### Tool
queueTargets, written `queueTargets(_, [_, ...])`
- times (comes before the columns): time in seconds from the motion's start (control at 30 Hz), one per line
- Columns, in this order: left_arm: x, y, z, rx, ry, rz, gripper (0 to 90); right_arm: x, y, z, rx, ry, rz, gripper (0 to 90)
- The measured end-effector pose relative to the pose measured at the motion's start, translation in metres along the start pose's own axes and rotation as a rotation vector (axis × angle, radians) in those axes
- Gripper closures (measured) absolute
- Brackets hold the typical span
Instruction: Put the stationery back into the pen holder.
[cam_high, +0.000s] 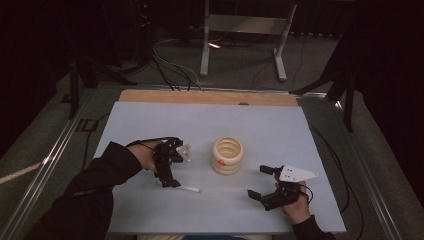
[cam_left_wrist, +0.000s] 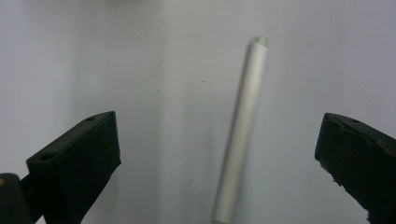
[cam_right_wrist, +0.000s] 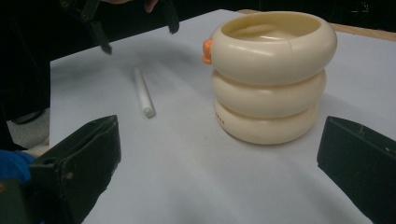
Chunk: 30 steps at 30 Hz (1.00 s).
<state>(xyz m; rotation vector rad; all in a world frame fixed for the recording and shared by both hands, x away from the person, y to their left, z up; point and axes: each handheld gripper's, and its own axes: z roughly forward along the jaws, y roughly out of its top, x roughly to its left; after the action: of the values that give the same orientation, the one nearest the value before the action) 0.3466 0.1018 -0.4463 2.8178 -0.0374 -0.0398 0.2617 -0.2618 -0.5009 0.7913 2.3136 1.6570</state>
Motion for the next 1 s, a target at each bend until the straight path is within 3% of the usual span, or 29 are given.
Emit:
queueTargets(0.07, [-0.005, 0.004, 0.003, 0.010, -0.031, -0.003, 1.9, 0.000, 0.000, 0.000, 0.000, 0.000, -0.002, 0.0])
queueTargets(0.13, [-0.011, 0.007, 0.006, 0.023, -0.048, 0.028, 2.3, 0.000, 0.000, 0.000, -0.001, 0.000, -0.002, 0.0])
queueTargets(0.27, [-0.023, 0.014, 0.011, 0.050, -0.005, 0.103, 7.9, 0.000, 0.001, 0.000, 0.001, -0.001, -0.002, 0.0])
queueTargets(0.3, [-0.026, 0.015, 0.012, 0.054, 0.017, 0.108, 7.9, 0.001, 0.001, 0.000, 0.003, 0.000, -0.004, 0.0])
queueTargets(0.4, [-0.030, 0.018, 0.014, 0.061, 0.019, 0.127, 8.1, 0.001, 0.001, 0.001, 0.005, 0.000, -0.003, 0.0])
queueTargets(0.5, [-0.032, 0.020, 0.017, 0.079, 0.018, 0.131, 8.1, 0.001, 0.001, 0.001, 0.004, -0.001, -0.003, 0.0])
queueTargets(0.53, [-0.034, 0.022, 0.020, 0.095, 0.038, 0.128, 8.1, 0.001, 0.001, 0.001, 0.003, 0.000, -0.003, 0.0])
queueTargets(0.6, [-0.033, 0.025, 0.022, 0.115, 0.037, 0.113, 15.7, 0.001, 0.001, 0.001, 0.004, 0.000, -0.003, 0.0])
queueTargets(0.8, [-0.034, 0.027, 0.032, 0.168, 0.012, 0.103, 20.4, 0.001, 0.001, 0.001, 0.003, 0.000, -0.004, 0.0])
queueTargets(1.0, [-0.032, 0.030, 0.037, 0.168, 0.029, 0.114, 32.8, 0.001, 0.001, 0.001, 0.003, 0.002, -0.002, 0.0])
